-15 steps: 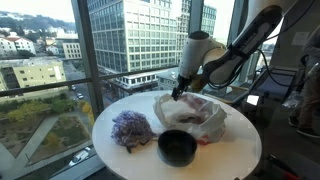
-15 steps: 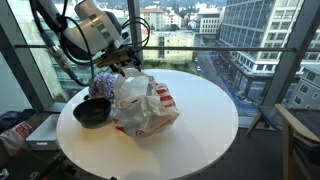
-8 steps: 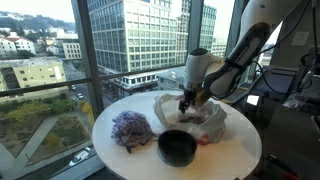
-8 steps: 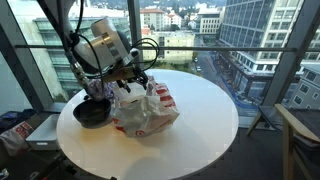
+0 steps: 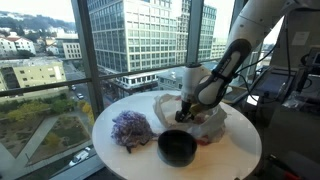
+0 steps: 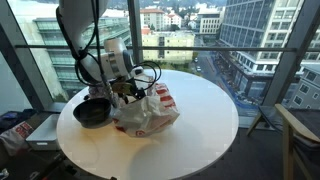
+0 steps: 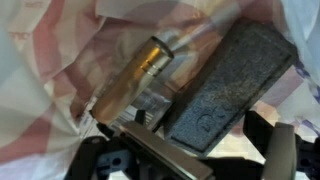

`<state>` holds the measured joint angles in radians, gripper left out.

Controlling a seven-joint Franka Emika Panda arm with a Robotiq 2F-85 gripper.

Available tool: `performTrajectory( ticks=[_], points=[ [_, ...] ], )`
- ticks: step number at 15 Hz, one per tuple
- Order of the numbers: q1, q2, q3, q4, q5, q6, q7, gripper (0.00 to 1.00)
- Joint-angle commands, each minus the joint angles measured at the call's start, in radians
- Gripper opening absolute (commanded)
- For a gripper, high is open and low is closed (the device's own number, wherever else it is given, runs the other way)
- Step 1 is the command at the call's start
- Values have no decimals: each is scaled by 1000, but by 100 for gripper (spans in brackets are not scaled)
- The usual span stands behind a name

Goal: Remove the bowl, clothing, eraser and torch from the plastic bag.

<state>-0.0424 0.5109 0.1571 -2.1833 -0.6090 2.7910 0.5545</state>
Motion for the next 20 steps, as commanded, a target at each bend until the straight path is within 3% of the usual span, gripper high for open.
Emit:
performTrajectory(
  ticks=[1,4,7,8,10,13,16,20],
  points=[
    [67,47,-46,55,216,41,-78,100],
    [120,81,-96,84,355,57,-140,100],
    [181,106,-154,109,412,54,-185,100],
    [194,110,-162,114,425,52,-195,75],
    [213,106,-177,116,443,51,-214,68],
    [247,87,-214,111,434,44,-214,43],
    [257,67,-218,101,441,33,-219,35],
    [287,15,-231,82,416,12,-232,35]
  ],
)
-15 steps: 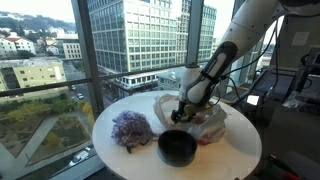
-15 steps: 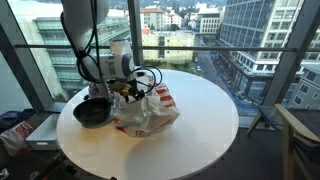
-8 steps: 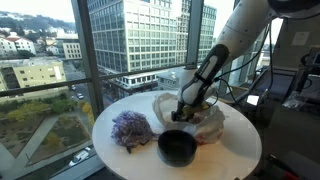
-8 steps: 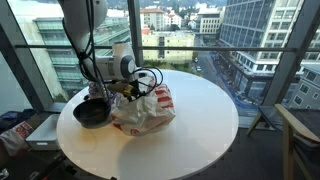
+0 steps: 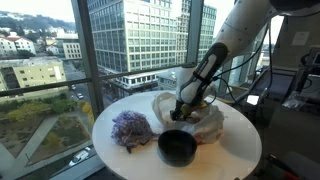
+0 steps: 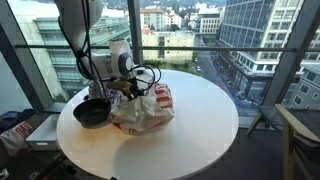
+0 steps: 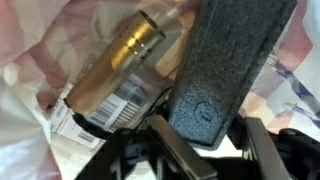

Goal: Remove the bowl, clothing, eraser and torch from the plastic bag.

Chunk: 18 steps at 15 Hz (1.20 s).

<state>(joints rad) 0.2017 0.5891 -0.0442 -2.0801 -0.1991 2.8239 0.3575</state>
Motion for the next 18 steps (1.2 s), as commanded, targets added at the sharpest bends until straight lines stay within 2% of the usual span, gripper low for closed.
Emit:
performTrajectory(
  ticks=[1,3,7,11,15,18],
  points=[
    [44,-87,-24,-28,6,-30,-49,35],
    [74,-137,-43,-36,-31,-65,-66,35],
    [83,-304,-1,-75,-121,-201,-180,35],
    [71,-458,119,-118,-120,-225,-302,35],
    [78,-450,231,-100,-79,-140,-412,35],
    [100,-361,238,-60,-216,-79,-389,35]
  ],
)
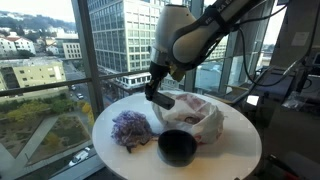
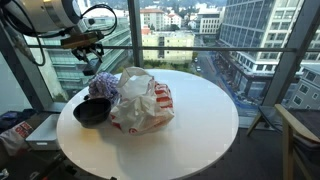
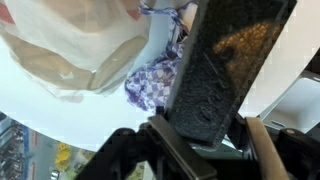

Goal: Remove the bowl, clothing, eraser and torch from the plastic bag.

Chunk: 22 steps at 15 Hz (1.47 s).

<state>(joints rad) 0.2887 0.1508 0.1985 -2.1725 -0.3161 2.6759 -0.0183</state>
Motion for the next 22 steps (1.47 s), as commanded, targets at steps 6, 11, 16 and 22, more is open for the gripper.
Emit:
performTrajectory(
  ticks=[6,11,16,22],
  points=[
    [34,302,-12,104,-256,195,-38,35],
    [82,444,-65,197,-406,214,-102,35],
    [91,491,-80,240,-523,240,-156,84],
    [44,396,-27,157,-497,272,-243,100]
  ],
)
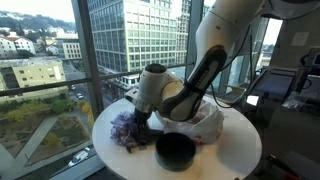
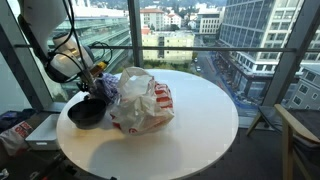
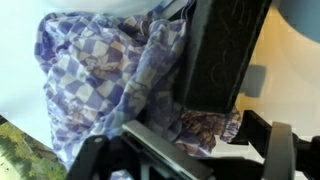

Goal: Remove the bowl, clothing, eraser and torch from the plastic bag.

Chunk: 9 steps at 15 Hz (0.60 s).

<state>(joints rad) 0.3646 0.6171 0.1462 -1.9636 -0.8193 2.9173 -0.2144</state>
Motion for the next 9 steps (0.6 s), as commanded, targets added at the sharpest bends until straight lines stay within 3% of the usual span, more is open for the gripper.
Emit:
performTrajectory(
  ticks=[1,4,7,9],
  points=[
    [-55,-95,47,-71,32,26,-59,100],
    [-126,-183,78,-129,125,7,-66,100],
    [-217,-259,101,-174,291,15,-84,100],
    [-315,-305,158,-201,407,-29,-97,100]
  ],
)
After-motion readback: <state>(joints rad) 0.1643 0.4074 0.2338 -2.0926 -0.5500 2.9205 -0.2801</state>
